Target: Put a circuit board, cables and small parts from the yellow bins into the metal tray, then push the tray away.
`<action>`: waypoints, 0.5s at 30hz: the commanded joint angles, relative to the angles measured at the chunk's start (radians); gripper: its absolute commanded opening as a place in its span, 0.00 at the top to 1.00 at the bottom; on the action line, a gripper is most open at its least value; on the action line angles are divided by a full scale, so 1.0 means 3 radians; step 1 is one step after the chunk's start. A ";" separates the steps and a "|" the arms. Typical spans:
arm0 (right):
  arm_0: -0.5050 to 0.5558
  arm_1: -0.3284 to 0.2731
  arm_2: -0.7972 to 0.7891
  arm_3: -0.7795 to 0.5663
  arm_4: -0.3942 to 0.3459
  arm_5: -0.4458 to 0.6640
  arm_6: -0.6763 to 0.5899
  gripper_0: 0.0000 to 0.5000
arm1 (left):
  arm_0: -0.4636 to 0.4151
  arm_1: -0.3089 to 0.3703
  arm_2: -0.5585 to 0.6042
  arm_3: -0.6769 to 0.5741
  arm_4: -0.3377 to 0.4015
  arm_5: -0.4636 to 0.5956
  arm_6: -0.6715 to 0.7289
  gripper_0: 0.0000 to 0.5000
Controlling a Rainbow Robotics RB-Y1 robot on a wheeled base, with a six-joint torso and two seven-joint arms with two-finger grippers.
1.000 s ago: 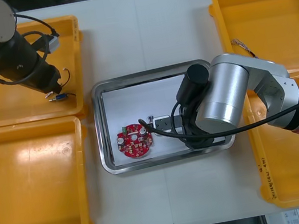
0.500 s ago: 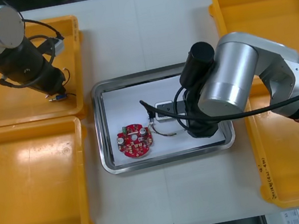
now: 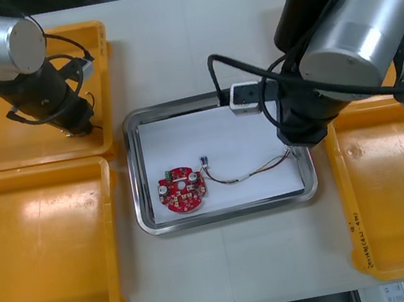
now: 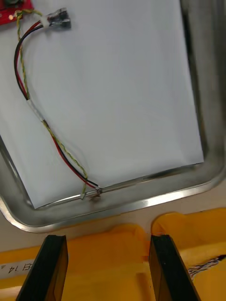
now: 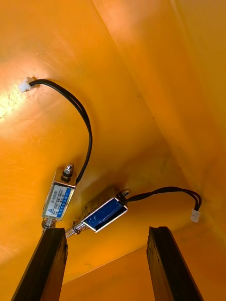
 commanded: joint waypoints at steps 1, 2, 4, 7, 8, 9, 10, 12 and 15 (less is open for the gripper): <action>-0.0082 0.0023 -0.0456 -0.0192 -0.0031 0.0023 -0.0009 0.00 | -0.0161 -0.0067 -0.0040 0.0074 0.0001 -0.0078 -0.0090 0.00; -0.0082 0.0008 -0.0533 -0.0192 -0.0042 0.0023 -0.0025 0.00 | -0.0161 -0.0072 -0.0040 0.0100 0.0001 -0.0109 -0.0090 0.00; -0.0082 -0.0018 -0.0646 -0.0192 -0.0052 0.0023 -0.0040 0.00 | -0.0161 -0.0087 -0.0040 0.0135 0.0006 -0.0145 -0.0095 0.00; -0.0072 -0.0099 -0.0814 -0.0186 -0.0083 0.0023 -0.0071 0.00 | -0.0161 -0.0108 -0.0040 0.0166 0.0006 -0.0170 -0.0095 0.00; -0.0061 -0.0130 -0.0865 -0.0181 -0.0072 0.0023 -0.0086 0.00 | -0.0161 -0.0108 -0.0040 0.0166 0.0011 -0.0175 -0.0095 0.00; -0.0061 -0.0145 -0.0886 -0.0171 -0.0052 0.0023 -0.0096 0.00 | -0.0161 -0.0113 -0.0040 0.0166 0.0011 -0.0175 -0.0095 0.00; -0.0056 -0.0161 -0.0922 -0.0140 -0.0021 0.0023 -0.0107 0.00 | -0.0161 -0.0113 -0.0040 0.0166 0.0011 -0.0175 -0.0095 0.00; -0.0056 -0.0191 -0.0993 -0.0069 0.0025 0.0023 -0.0132 0.00 | -0.0161 -0.0118 -0.0040 0.0166 0.0022 -0.0175 -0.0090 0.00; -0.0061 -0.0197 -0.1172 0.0049 0.0117 0.0023 -0.0158 0.00 | -0.0151 -0.0118 -0.0040 0.0166 0.0037 -0.0170 -0.0095 0.00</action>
